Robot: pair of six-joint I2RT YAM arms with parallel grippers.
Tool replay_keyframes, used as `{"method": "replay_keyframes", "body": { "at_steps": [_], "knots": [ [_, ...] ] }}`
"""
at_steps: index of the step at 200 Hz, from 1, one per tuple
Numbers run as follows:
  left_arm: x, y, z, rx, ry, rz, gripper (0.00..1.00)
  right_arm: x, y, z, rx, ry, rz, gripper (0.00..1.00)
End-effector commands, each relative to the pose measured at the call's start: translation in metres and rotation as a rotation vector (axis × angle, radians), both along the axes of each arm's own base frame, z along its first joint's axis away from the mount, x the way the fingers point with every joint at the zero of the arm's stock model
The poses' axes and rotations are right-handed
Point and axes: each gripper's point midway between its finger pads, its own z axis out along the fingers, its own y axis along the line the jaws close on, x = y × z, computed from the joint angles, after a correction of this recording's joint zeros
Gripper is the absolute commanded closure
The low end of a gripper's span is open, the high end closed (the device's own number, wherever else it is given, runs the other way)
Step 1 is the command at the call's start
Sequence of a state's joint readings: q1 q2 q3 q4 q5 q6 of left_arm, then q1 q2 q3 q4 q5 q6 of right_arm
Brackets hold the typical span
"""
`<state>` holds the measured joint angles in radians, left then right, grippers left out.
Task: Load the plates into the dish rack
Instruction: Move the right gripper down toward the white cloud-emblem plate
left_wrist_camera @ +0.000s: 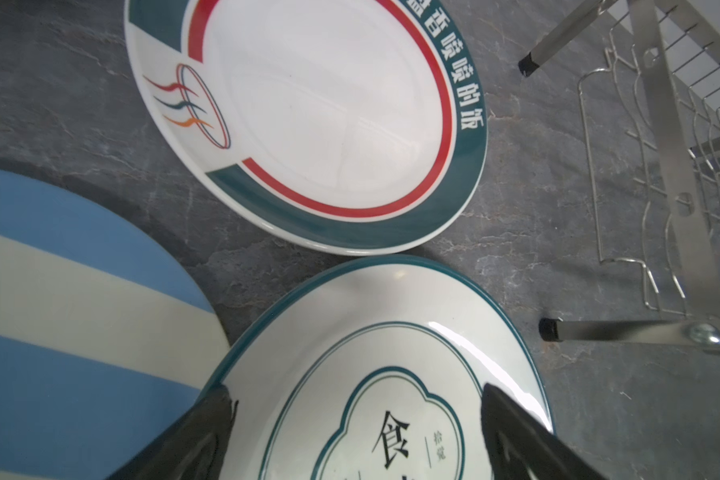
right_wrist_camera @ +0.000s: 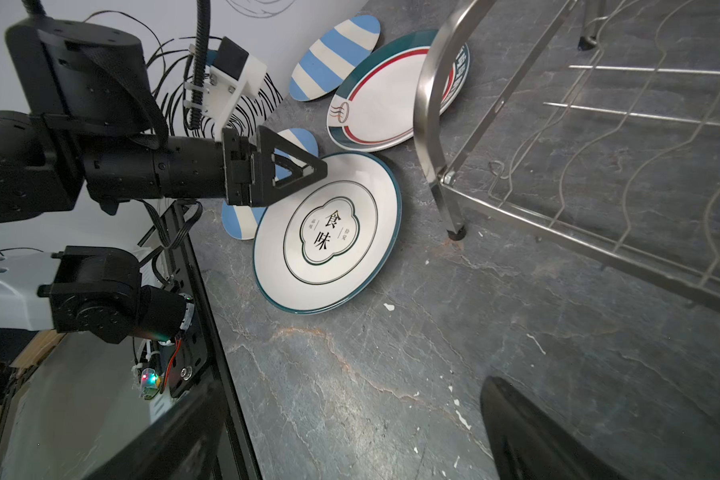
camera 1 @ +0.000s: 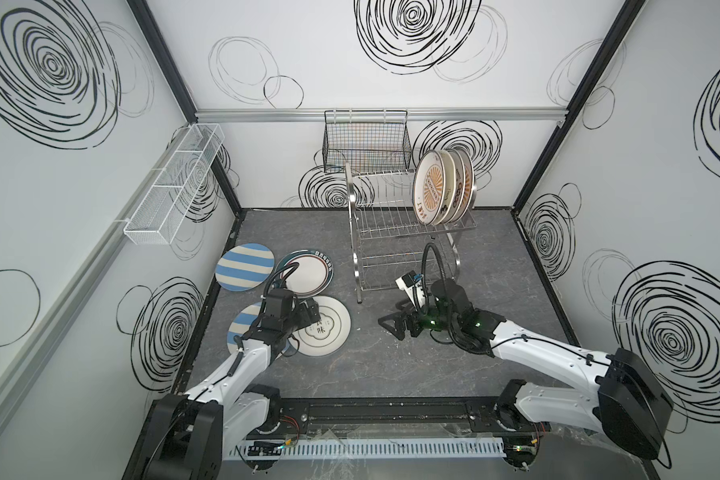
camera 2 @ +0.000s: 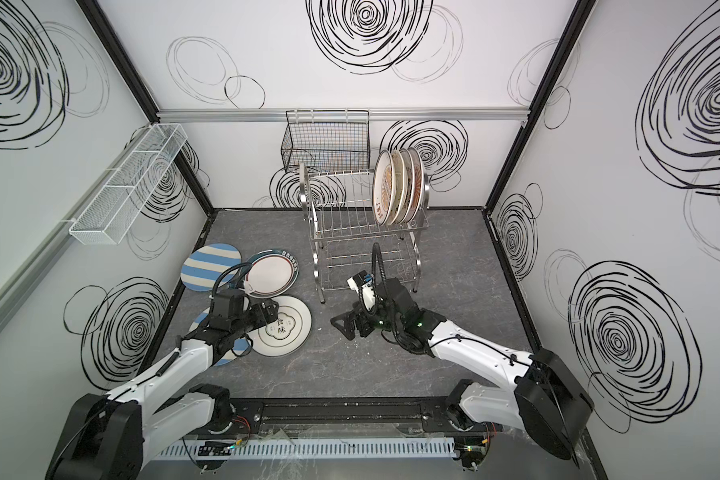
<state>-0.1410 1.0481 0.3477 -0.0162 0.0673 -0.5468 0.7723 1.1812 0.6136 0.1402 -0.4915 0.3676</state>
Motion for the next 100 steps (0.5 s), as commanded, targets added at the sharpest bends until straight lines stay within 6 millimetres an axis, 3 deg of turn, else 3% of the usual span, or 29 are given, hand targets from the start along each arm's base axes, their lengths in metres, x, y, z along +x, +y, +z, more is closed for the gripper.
{"method": "replay_keyframes", "body": {
  "at_steps": [1, 69, 100],
  "knots": [
    [-0.001, -0.007, -0.003, -0.03, -0.01, -0.025, 0.04, 0.001, 0.0, 0.011, 0.044, -0.04, -0.007, 0.0],
    [0.0, -0.031, 0.001, -0.064, -0.004, -0.113, 0.04, 0.003, -0.01, 0.006, 0.024, 0.015, -0.067, 0.0],
    [-0.006, -0.037, 0.002, -0.064, -0.001, -0.137, 0.04, -0.004, -0.016, -0.006, 0.055, 0.082, -0.105, 0.0]
  ]
}}
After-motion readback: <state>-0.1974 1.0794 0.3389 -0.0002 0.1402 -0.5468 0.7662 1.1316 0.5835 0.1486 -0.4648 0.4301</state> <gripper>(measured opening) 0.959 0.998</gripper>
